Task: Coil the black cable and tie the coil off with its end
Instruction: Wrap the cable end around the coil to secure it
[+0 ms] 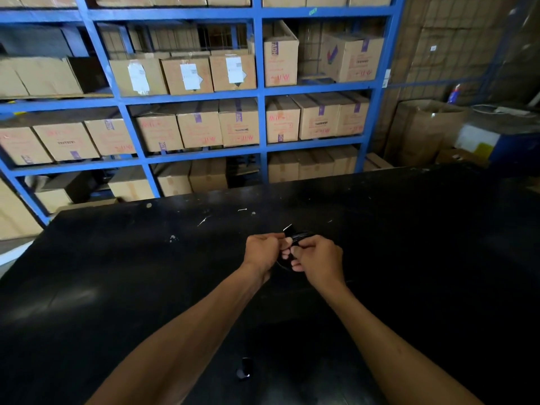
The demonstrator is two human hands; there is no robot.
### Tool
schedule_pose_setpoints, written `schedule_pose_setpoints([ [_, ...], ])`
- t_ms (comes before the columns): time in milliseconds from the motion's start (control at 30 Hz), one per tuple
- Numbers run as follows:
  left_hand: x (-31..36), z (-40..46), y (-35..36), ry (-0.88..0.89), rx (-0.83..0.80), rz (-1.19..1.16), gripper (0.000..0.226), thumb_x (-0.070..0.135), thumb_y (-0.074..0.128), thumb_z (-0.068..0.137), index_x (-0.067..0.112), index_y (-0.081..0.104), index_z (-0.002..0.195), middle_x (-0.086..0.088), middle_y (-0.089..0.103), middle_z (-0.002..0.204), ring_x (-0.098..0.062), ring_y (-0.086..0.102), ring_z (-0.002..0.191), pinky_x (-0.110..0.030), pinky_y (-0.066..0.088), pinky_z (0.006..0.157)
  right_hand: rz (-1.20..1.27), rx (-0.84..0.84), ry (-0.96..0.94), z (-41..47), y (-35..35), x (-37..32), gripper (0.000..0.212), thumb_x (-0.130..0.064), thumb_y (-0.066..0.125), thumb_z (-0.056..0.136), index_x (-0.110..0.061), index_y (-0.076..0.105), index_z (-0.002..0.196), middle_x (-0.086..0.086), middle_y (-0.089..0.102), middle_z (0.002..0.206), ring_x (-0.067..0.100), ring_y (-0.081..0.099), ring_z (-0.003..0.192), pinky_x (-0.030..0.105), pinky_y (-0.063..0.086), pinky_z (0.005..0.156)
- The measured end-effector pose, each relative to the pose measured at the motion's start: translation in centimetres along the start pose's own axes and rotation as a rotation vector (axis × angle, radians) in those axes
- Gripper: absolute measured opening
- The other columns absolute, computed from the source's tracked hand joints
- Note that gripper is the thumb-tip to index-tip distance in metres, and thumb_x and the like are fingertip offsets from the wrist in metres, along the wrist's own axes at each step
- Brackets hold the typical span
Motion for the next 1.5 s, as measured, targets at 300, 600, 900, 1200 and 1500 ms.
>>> schedule_pose_setpoints([
  [300,-0.6,0.5,-0.2,0.080,-0.024,0.157,0.018,-0.001,0.072,0.081,0.016,0.077,0.080,-0.002,0.075,0.064,-0.011,0.067,0.062,-0.023,0.052,0.059,-0.387,-0.143,-0.282,0.6,-2.1,-0.3,0.024,-0.010,0.065,0.094,-0.014,0.072,0.117,0.001,0.075,0.099,0.002,0.071,0.079,0.006,0.049,0.066],
  [600,-0.7,0.3,-0.7,0.063,-0.130,0.332,0.018,0.000,0.069,0.082,0.015,0.079,0.087,-0.005,0.073,0.076,-0.011,0.064,0.069,-0.024,0.049,0.061,-1.086,-0.211,-0.911,0.2,-4.5,-2.8,0.010,-0.012,0.071,0.089,-0.007,0.071,0.098,0.008,0.066,0.098,0.016,0.063,0.080,0.026,0.057,0.065],
  [900,0.2,0.4,-0.5,-0.094,-0.003,0.067,0.011,-0.011,0.060,0.087,-0.007,0.070,0.083,-0.009,0.054,0.056,-0.011,0.046,0.043,-0.019,0.042,0.041,-0.932,-0.284,-0.944,1.1,-6.2,-3.5,0.019,-0.026,0.065,0.091,-0.018,0.069,0.108,0.002,0.058,0.105,0.017,0.062,0.080,0.034,0.057,0.067],
  [1200,2.9,0.3,-0.1,-0.105,-0.036,0.051,0.016,-0.013,0.059,0.086,-0.016,0.068,0.099,-0.014,0.058,0.064,-0.013,0.047,0.043,-0.021,0.040,0.040,-1.197,-0.272,-1.101,0.8,-4.8,-3.5,0.040,-0.034,0.080,0.076,-0.016,0.068,0.110,0.009,0.062,0.106,0.025,0.062,0.091,0.037,0.049,0.072],
  [1500,2.6,-0.5,-0.2,-0.050,-0.083,0.127,0.013,-0.011,0.062,0.087,-0.002,0.070,0.091,-0.011,0.067,0.067,-0.011,0.053,0.051,-0.021,0.045,0.047,-1.032,-0.167,-1.037,0.8,-4.7,-3.9,0.021,-0.023,0.059,0.098,-0.008,0.072,0.101,0.011,0.064,0.098,0.022,0.064,0.077,0.035,0.055,0.063],
])
Point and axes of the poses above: each hand's wrist, its own z-axis towards the middle knuckle, its own y-axis out of the palm, x = y × z, the point moved 1 cm from there along z, towards the middle knuckle
